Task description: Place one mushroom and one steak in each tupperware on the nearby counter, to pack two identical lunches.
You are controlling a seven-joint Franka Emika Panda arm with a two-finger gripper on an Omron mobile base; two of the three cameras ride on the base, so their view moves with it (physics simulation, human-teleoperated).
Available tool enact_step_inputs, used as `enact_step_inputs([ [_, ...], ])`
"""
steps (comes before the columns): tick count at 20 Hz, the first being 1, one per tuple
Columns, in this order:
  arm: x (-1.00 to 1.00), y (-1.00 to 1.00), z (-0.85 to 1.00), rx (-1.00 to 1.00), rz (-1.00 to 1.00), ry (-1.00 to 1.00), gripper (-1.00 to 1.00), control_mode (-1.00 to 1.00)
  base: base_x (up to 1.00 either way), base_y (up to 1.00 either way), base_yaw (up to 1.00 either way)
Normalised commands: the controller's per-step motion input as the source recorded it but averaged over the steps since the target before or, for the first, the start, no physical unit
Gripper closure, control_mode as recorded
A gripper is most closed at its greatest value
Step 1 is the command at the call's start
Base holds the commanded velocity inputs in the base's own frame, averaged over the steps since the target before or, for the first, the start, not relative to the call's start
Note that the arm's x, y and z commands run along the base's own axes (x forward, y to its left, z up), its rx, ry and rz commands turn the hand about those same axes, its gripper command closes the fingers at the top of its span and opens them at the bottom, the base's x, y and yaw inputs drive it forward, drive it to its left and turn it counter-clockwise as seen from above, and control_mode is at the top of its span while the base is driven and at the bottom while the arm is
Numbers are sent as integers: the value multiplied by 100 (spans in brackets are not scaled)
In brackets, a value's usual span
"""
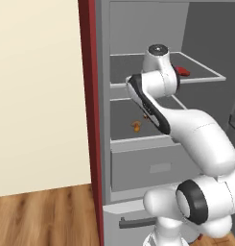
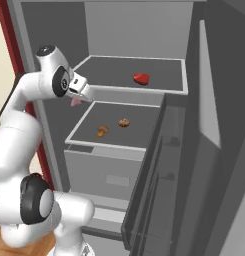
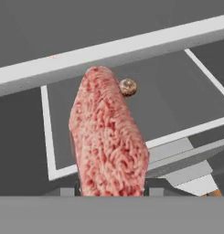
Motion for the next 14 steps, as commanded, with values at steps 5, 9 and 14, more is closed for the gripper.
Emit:
enact_step_inputs([
  [5, -100, -8, -94, 1, 2, 0, 100, -100, 0, 0, 0],
  [9, -85, -6, -10, 0, 1, -27, 100, -100, 0, 0, 0],
  [14, -58, 14, -31, 7, -3, 0, 100, 100, -40, 18, -8],
])
